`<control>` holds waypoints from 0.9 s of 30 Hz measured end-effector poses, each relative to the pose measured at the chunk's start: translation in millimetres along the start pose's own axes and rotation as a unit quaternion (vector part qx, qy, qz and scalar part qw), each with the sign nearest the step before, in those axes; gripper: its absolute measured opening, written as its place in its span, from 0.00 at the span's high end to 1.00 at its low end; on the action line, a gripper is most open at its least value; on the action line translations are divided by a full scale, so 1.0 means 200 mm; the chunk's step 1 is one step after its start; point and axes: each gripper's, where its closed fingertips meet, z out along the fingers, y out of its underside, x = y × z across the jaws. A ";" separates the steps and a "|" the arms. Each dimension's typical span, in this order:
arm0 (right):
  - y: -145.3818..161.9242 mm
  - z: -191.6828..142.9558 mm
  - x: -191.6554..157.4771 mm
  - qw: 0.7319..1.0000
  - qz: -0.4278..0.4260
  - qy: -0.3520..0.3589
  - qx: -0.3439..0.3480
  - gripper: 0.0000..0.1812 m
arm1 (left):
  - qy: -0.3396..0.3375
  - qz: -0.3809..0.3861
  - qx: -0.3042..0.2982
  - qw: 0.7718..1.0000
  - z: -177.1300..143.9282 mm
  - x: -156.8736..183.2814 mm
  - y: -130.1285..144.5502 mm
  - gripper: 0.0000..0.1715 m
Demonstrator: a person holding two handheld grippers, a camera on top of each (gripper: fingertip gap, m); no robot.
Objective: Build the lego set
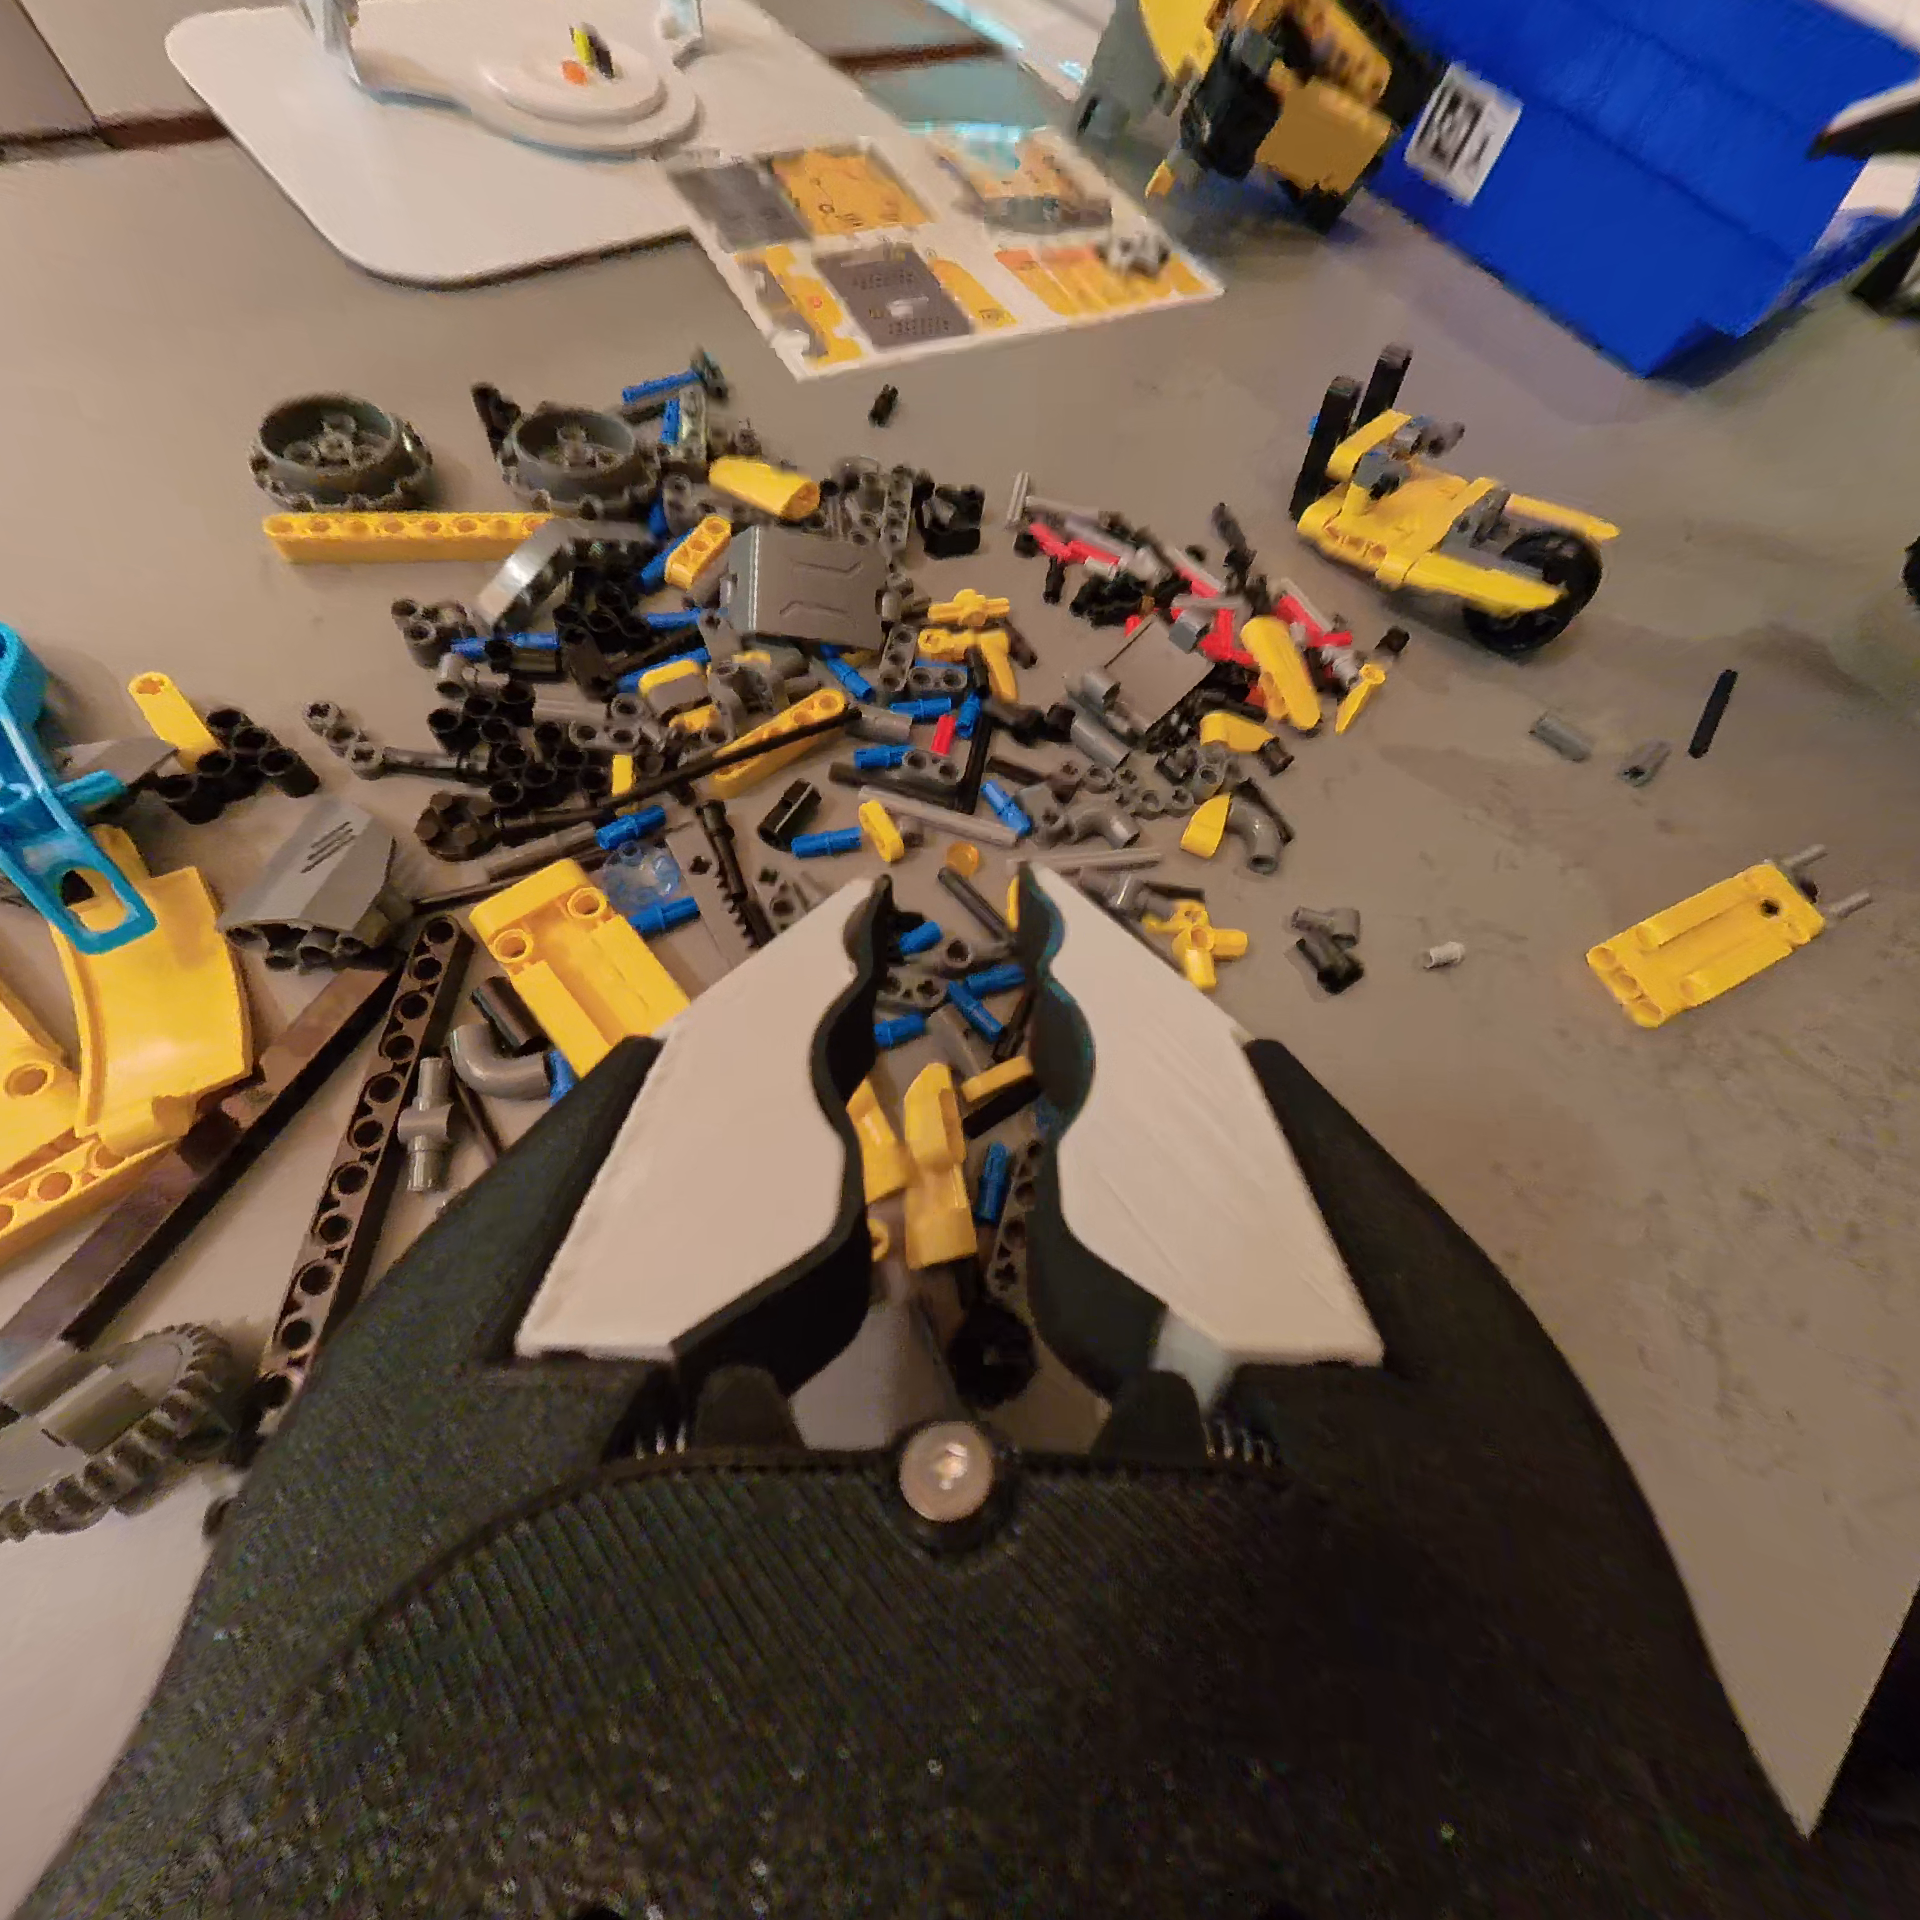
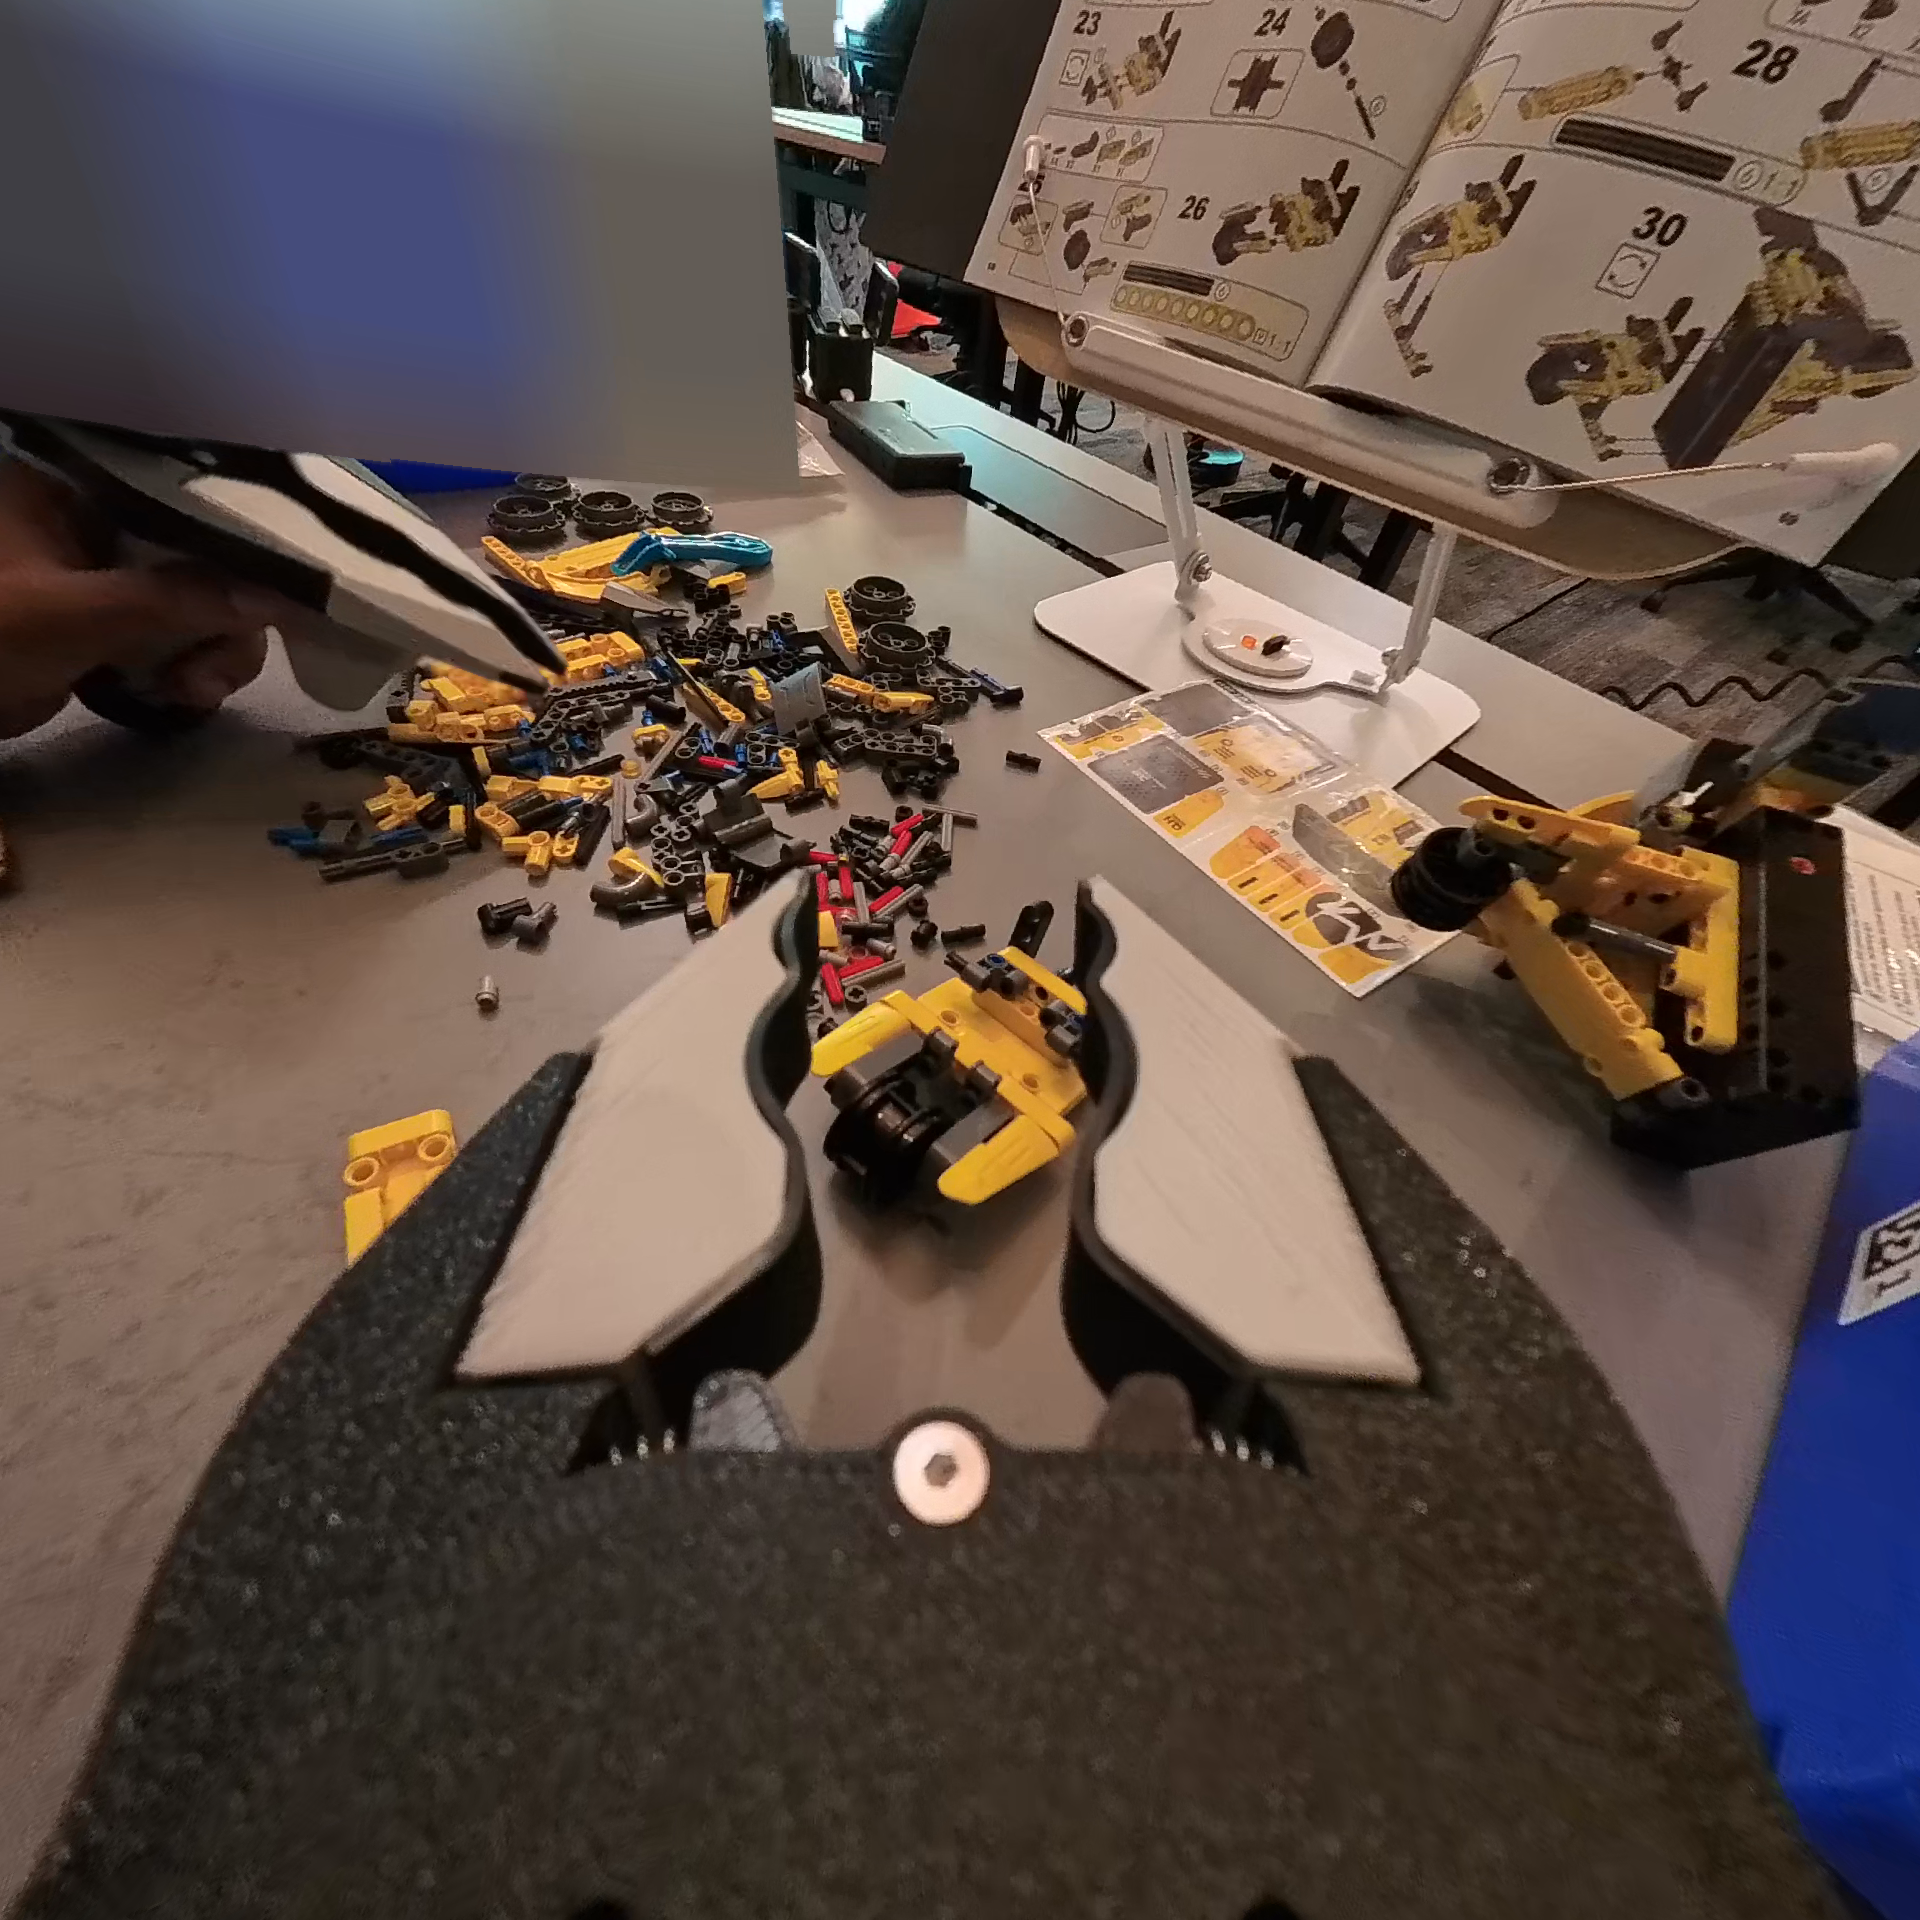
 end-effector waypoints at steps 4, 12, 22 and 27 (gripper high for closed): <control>0.01 0.00 0.02 1.000 -0.001 0.008 -0.004 0.73 | 0.042 -0.018 0.046 0.998 0.02 0.13 -0.10 0.95; 0.01 0.00 0.02 1.000 0.000 0.007 -0.003 0.73 | 0.003 0.005 -0.046 0.999 0.18 0.15 -0.01 0.92; 0.00 -0.01 0.01 1.000 -0.001 0.004 0.000 0.73 | -0.037 0.027 -0.088 0.995 0.22 0.11 0.05 0.95; 0.00 0.00 0.01 1.000 -0.002 0.003 0.000 0.73 | -0.039 0.028 -0.088 0.995 0.22 0.11 0.05 0.97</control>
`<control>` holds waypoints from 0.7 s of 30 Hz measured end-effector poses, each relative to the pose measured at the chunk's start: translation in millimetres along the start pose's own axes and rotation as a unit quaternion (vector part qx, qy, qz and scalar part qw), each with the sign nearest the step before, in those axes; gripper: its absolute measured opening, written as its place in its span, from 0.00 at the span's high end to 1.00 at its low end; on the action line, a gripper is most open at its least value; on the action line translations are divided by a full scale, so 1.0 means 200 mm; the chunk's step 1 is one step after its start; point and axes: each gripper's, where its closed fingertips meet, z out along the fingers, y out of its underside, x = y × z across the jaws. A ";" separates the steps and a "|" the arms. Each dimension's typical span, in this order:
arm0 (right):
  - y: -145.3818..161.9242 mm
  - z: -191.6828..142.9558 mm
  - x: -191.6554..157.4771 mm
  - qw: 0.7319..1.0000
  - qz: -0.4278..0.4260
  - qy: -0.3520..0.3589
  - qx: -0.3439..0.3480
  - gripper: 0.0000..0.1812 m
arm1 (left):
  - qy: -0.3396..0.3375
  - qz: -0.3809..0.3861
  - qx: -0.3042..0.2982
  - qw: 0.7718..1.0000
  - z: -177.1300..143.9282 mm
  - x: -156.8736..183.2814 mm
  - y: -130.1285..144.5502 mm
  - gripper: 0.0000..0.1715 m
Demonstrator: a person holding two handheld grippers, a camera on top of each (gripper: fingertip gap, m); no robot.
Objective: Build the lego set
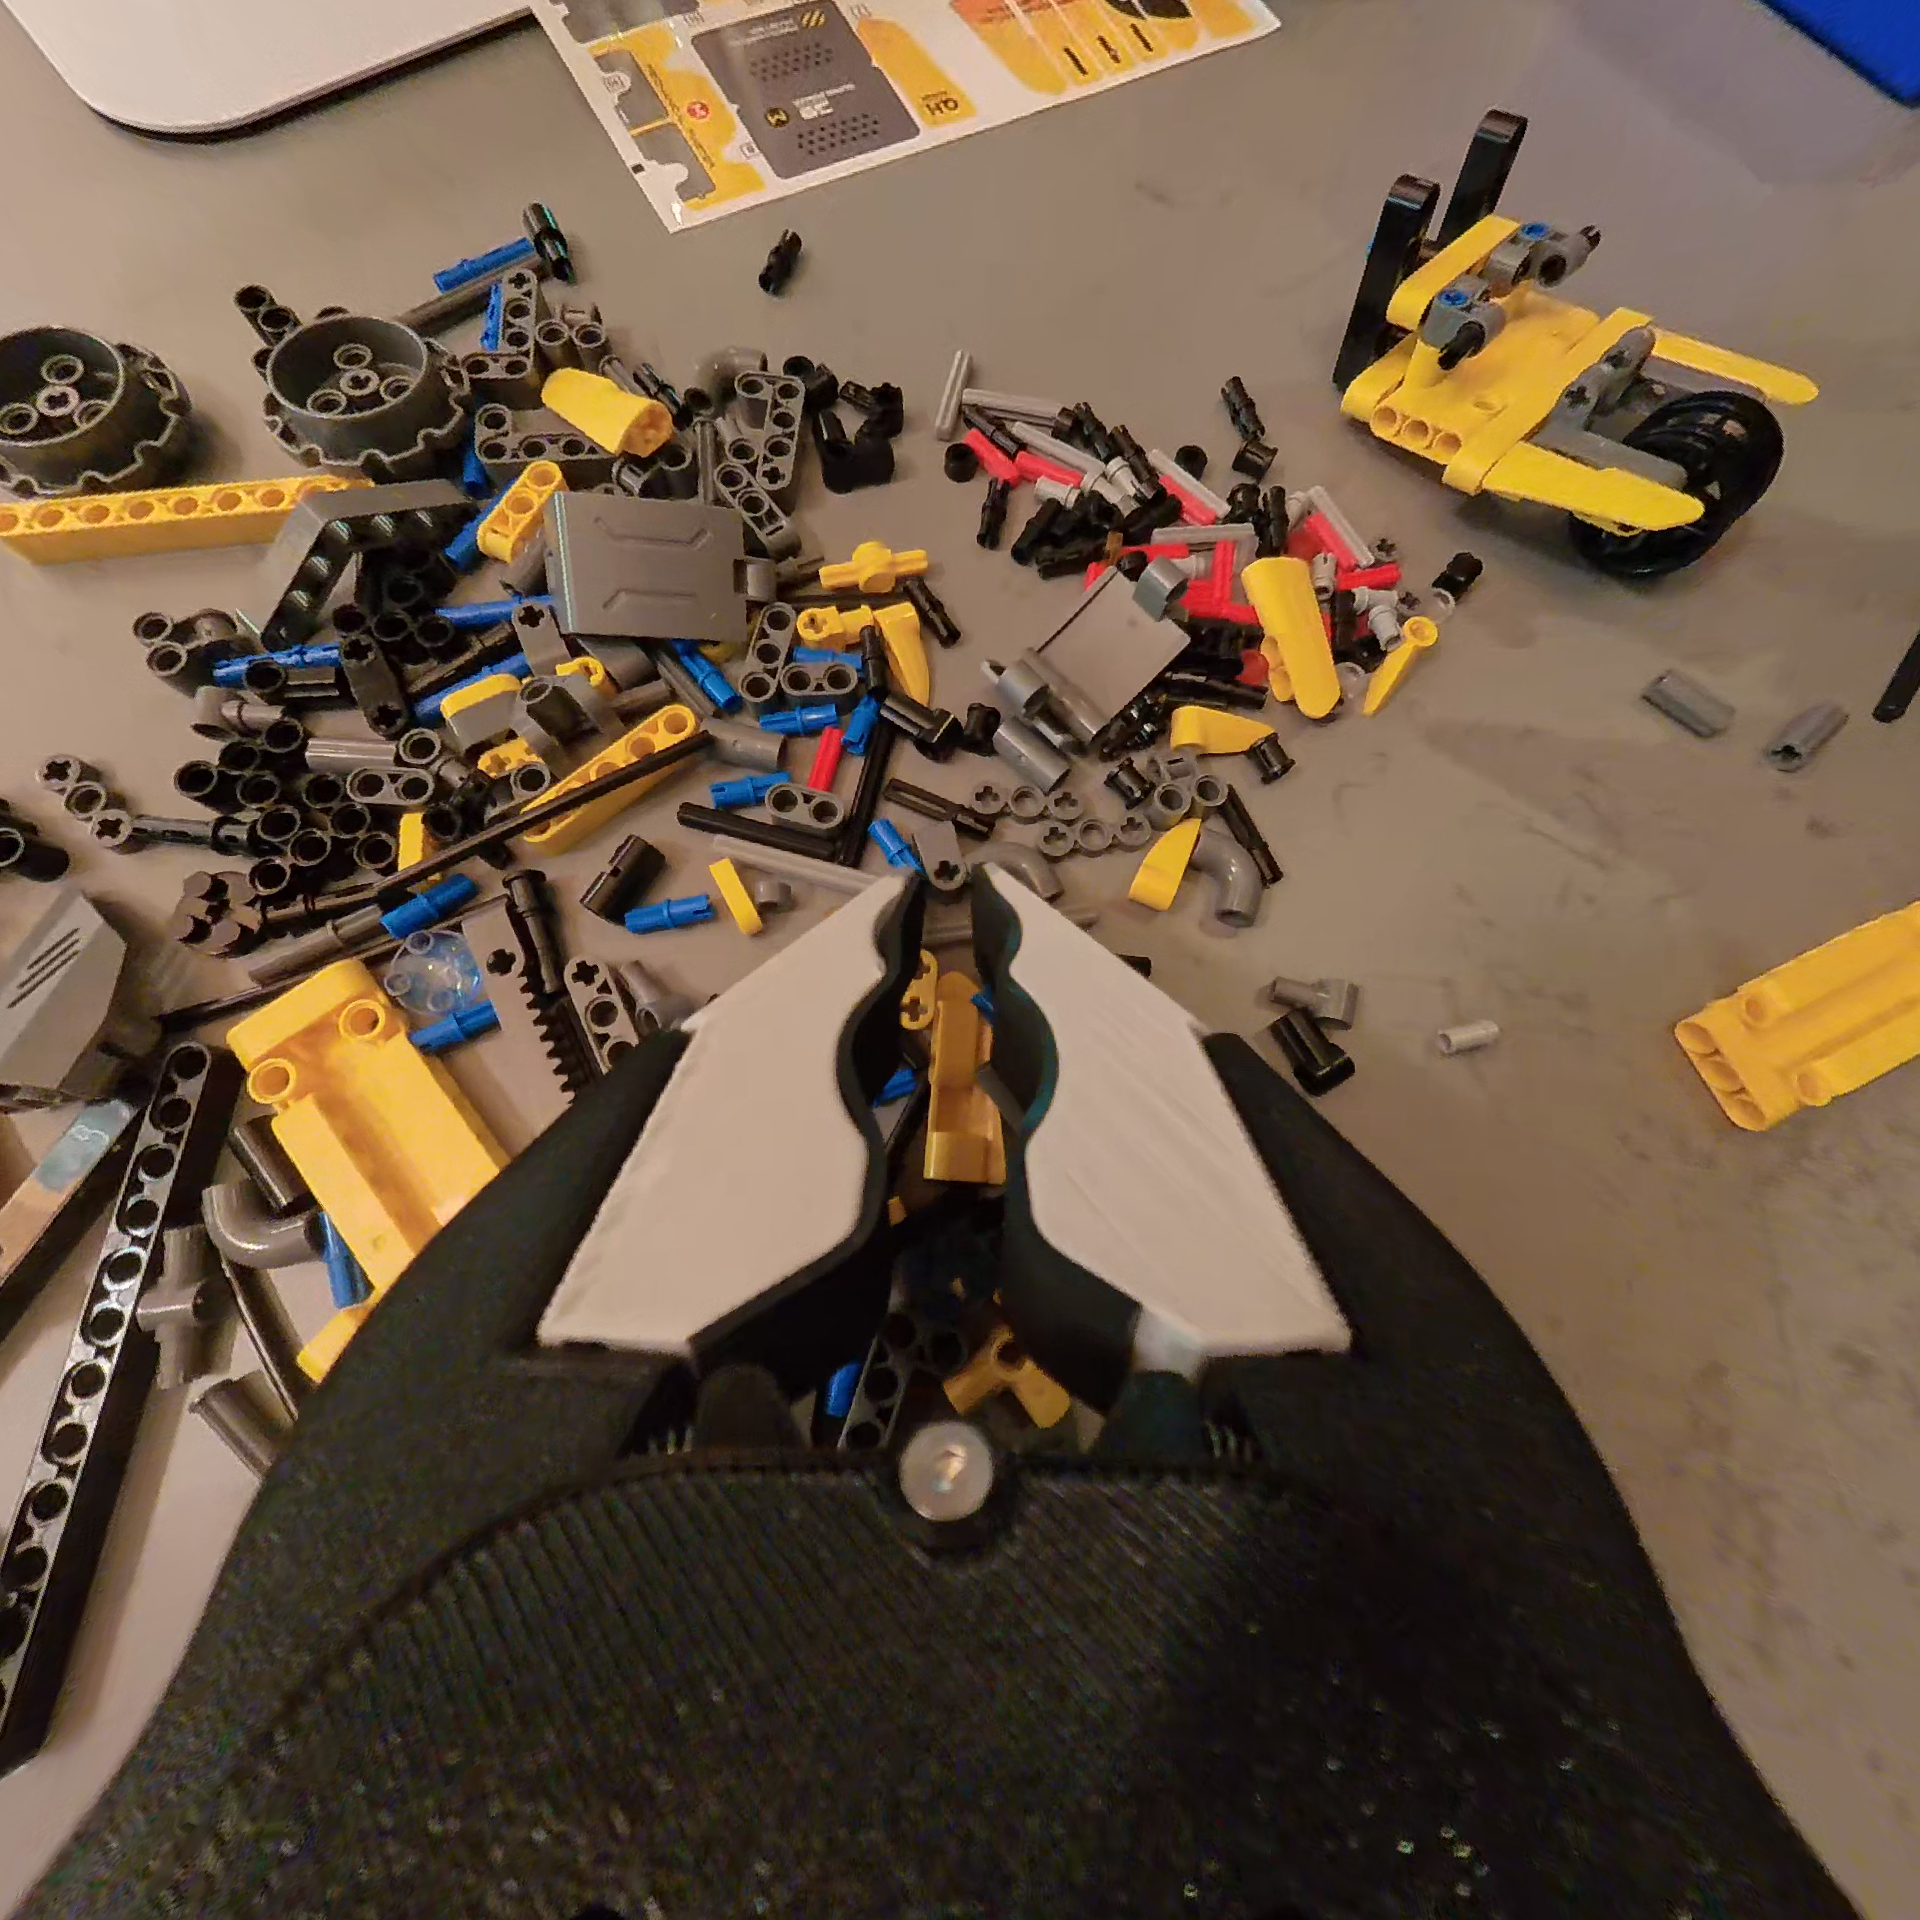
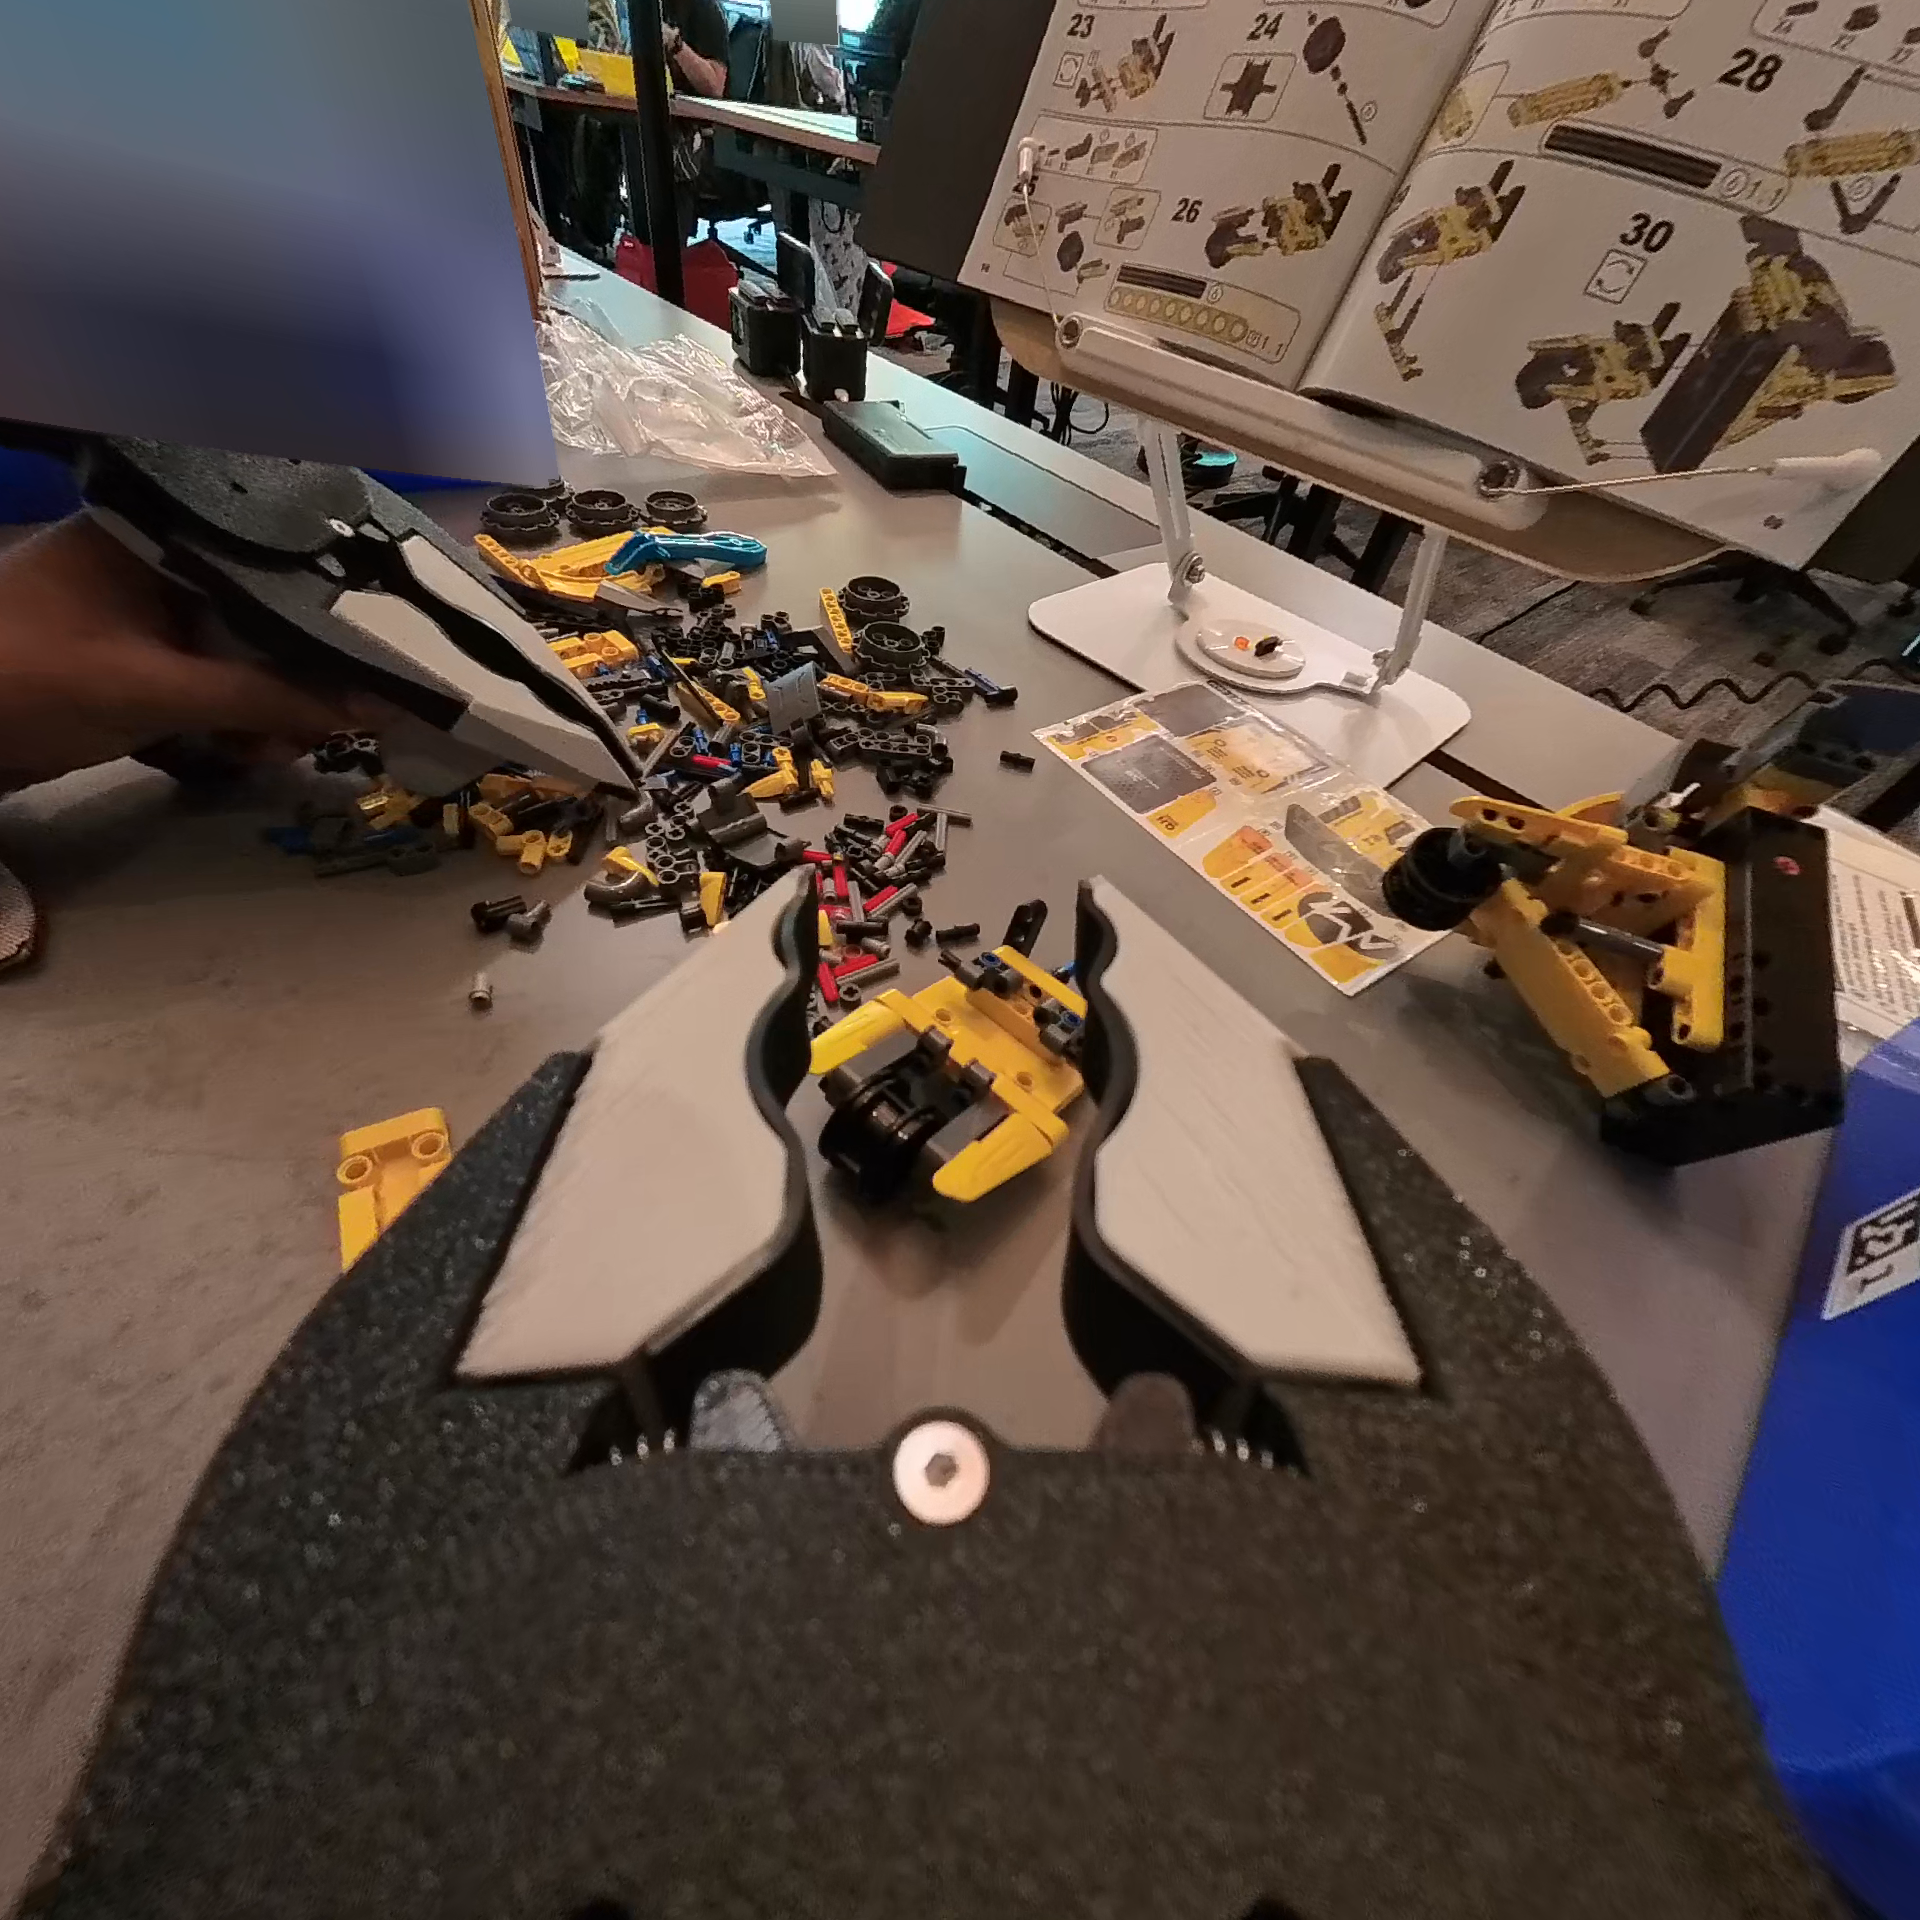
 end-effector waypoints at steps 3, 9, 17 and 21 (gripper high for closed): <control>0.00 0.00 0.00 1.000 0.000 0.000 0.000 0.73 | -0.001 0.004 0.000 1.000 0.00 0.00 0.00 0.99; 0.00 0.00 0.00 1.000 -0.001 0.000 0.000 0.73 | 0.005 0.005 0.030 1.000 -0.03 0.01 -0.04 0.99; 0.00 0.00 0.00 1.000 -0.001 0.001 -0.002 0.73 | 0.216 -0.038 0.116 0.969 -0.15 0.42 -0.23 0.99; 0.00 0.00 0.00 1.000 -0.002 0.002 -0.002 0.73 | 0.343 -0.029 0.077 0.936 -0.13 0.79 -0.23 0.99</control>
